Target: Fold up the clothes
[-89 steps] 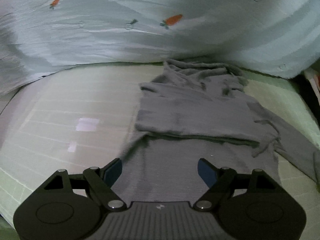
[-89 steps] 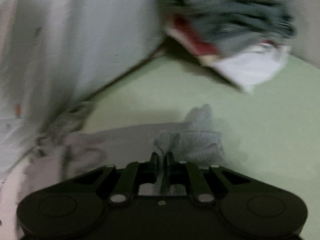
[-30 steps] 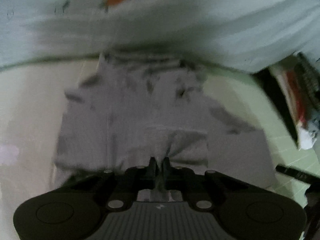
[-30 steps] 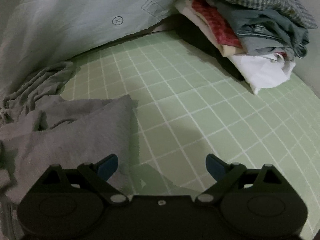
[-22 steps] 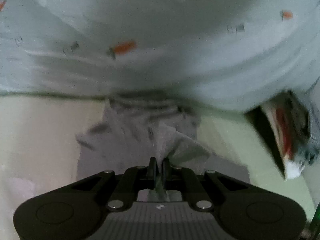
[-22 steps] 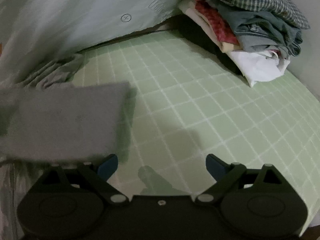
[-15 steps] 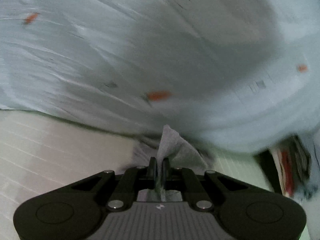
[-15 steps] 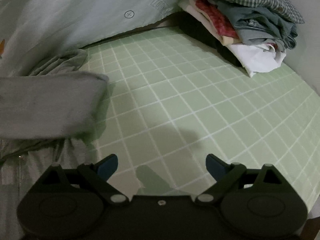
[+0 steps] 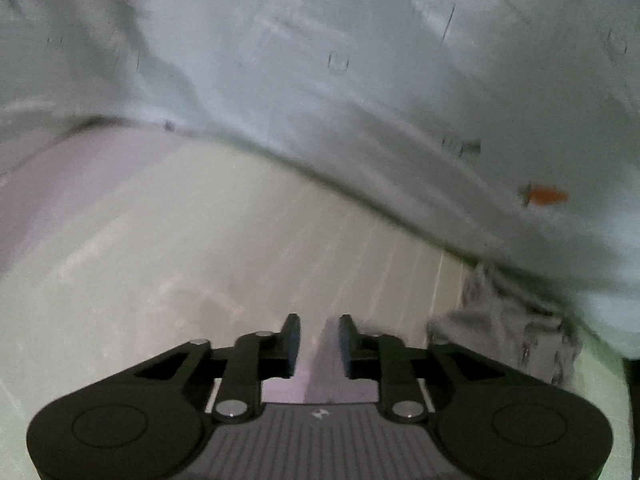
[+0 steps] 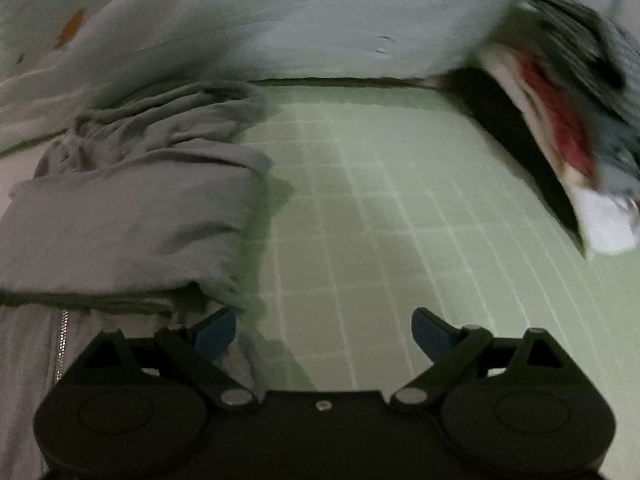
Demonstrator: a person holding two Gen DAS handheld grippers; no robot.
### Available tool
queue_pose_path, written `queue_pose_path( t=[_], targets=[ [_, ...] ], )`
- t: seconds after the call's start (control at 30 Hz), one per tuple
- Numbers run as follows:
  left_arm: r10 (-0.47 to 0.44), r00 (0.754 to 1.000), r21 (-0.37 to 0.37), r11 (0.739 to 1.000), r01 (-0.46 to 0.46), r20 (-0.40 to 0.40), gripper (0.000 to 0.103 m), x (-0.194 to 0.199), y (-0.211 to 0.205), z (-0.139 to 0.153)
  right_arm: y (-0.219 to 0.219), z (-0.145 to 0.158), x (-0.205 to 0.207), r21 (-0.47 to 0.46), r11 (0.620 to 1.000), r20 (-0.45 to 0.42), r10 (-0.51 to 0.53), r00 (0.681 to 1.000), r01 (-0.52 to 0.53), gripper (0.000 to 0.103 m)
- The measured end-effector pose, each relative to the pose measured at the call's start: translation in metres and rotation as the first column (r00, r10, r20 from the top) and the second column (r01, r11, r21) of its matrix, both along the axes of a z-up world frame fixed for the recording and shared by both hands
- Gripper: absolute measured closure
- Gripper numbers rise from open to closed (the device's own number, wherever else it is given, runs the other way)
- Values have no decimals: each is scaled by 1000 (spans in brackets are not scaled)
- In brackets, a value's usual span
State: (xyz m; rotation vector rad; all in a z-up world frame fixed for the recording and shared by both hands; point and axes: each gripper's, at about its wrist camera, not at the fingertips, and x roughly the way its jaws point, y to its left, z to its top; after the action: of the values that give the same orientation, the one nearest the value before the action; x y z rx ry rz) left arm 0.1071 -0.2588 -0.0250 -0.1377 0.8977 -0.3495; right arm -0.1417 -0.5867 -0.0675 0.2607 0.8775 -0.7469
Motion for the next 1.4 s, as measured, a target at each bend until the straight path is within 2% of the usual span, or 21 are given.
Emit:
queue_pose_path(
  t=[0.07, 0.13, 0.27, 0.37, 0.43, 0.47, 0.5, 0.7, 0.83, 0.93, 1.0, 1.1, 1.17, 1.2, 1.23, 1.3, 1.33, 1.4],
  targets=[
    [33, 999, 20, 999, -32, -37, 73, -2, 5, -14, -3, 1, 8, 0, 1000, 7, 23, 1000, -23, 8],
    [20, 997, 23, 1000, -19, -74, 72, -7, -6, -26, -10, 3, 11, 21, 999, 43, 38, 998, -39, 12],
    [-25, 991, 11, 1000, 27, -133, 72, -11, -29, -45, -36, 4, 18, 163, 986, 176, 12, 984, -41, 23],
    [-90, 984, 35, 995, 97, -156, 67, -10, -56, -52, -60, -5, 21, 324, 945, 294, -59, 954, -41, 38],
    [-128, 978, 50, 989, 138, -167, 65, -8, -71, -56, -75, -14, 23, 422, 904, 358, -100, 929, -65, 52],
    [-141, 974, 54, 987, 152, -176, 65, -8, -77, -59, -79, -19, 27, 449, 890, 377, -110, 920, -78, 55],
    [-152, 971, 58, 984, 166, -185, 65, -8, -83, -62, -83, -22, 31, 468, 879, 392, -112, 913, -93, 62],
    [-193, 959, 140, 964, 225, -209, 65, -6, -109, -77, -105, -42, 54, 545, 834, 428, -187, 884, -87, 71],
    [-210, 952, 163, 955, 248, -221, 64, -4, -112, -81, -128, -51, 58, 628, 774, 470, -300, 830, -76, 87],
    [-215, 949, 167, 952, 256, -229, 63, -3, -112, -83, -150, -54, 60, 669, 741, 490, -376, 787, -62, 91],
    [-222, 949, 175, 949, 264, -226, 63, -3, -114, -83, -160, -54, 67, 678, 732, 492, -387, 780, -65, 94],
    [-229, 947, 182, 945, 271, -223, 63, -4, -116, -84, -168, -51, 84, 655, 750, 489, -332, 806, -89, 94],
    [-230, 946, 174, 946, 272, -226, 63, -2, -115, -84, -175, -57, 89, 702, 706, 487, -380, 786, -93, 94],
    [-230, 946, 170, 947, 271, -227, 63, -2, -114, -84, -179, -59, 87, 726, 683, 487, -426, 762, -82, 93],
    [-231, 946, 165, 948, 271, -227, 63, -2, -113, -84, -183, -62, 86, 750, 658, 485, -472, 736, -72, 93],
    [-231, 947, 158, 950, 269, -226, 63, -3, -112, -84, -193, -62, 80, 776, 628, 498, -561, 661, -52, 93],
    [-229, 947, 156, 951, 267, -223, 62, -4, -112, -84, -197, -59, 76, 780, 625, 502, -588, 635, -38, 93],
    [-225, 949, 147, 954, 260, -219, 62, -4, -111, -84, -199, -48, 70, 760, 649, 515, -585, 626, -18, 93]
  ],
)
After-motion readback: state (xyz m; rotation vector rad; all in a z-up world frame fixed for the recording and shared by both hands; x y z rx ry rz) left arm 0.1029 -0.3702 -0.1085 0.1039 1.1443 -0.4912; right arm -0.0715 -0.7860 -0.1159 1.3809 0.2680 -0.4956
